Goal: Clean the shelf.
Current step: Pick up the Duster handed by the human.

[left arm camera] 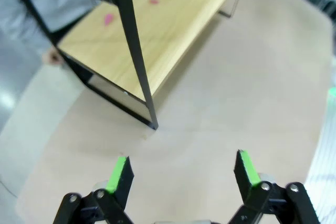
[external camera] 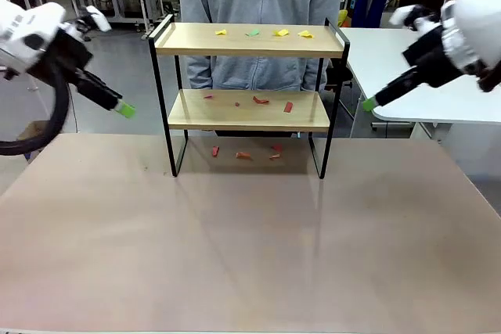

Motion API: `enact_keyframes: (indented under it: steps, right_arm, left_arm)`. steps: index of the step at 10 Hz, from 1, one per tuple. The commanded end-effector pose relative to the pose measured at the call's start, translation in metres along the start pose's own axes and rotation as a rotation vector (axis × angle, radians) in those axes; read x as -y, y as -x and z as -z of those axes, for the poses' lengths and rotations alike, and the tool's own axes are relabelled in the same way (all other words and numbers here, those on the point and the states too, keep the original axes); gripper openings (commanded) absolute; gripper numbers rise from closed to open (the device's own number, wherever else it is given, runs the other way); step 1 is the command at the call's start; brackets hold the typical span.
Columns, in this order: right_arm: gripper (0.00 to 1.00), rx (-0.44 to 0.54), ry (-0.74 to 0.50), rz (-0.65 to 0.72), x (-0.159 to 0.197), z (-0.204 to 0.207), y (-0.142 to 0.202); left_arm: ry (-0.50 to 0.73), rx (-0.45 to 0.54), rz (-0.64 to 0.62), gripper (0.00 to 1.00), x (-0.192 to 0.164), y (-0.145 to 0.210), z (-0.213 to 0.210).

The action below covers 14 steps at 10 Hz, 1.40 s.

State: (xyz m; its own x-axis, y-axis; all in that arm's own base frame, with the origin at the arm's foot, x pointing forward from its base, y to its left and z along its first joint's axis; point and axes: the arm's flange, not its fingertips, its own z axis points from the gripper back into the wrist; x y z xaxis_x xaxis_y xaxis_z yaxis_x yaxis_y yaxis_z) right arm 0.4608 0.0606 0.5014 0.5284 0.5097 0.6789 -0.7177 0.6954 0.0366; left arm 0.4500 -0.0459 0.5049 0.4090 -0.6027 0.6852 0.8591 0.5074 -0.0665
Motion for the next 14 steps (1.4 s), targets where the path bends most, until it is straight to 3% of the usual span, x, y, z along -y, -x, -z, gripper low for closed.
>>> enact_keyframes:
  steps: [1, 3, 6, 7, 8, 14]
  right_arm:
    - [1.00, 0.059, -0.171, -0.084, 0.049, 0.000, 0.023]
    - [1.00, 0.110, -0.268, -0.203, 0.087, -0.007, 0.051]
    - [1.00, 0.211, -0.353, -0.233, 0.129, -0.002, 0.089]
    - [1.00, 0.263, -0.353, -0.247, 0.127, -0.001, 0.094]
    - [1.00, 0.190, -0.325, -0.227, 0.108, -0.015, 0.092]
    - [1.00, 0.205, -0.337, -0.251, 0.113, -0.014, 0.090]
  left_arm:
    - [0.138, 0.044, 0.110, 1.00, -0.054, 0.026, 0.002]
    - [0.178, 0.143, 0.149, 1.00, -0.087, 0.050, 0.008]
    - [0.199, 0.269, 0.176, 1.00, -0.115, 0.084, 0.027]
    - [0.189, 0.298, 0.175, 1.00, -0.115, 0.087, 0.026]
    - [0.187, 0.238, 0.157, 1.00, -0.105, 0.091, 0.024]
    - [0.187, 0.258, 0.167, 1.00, -0.111, 0.090, 0.025]
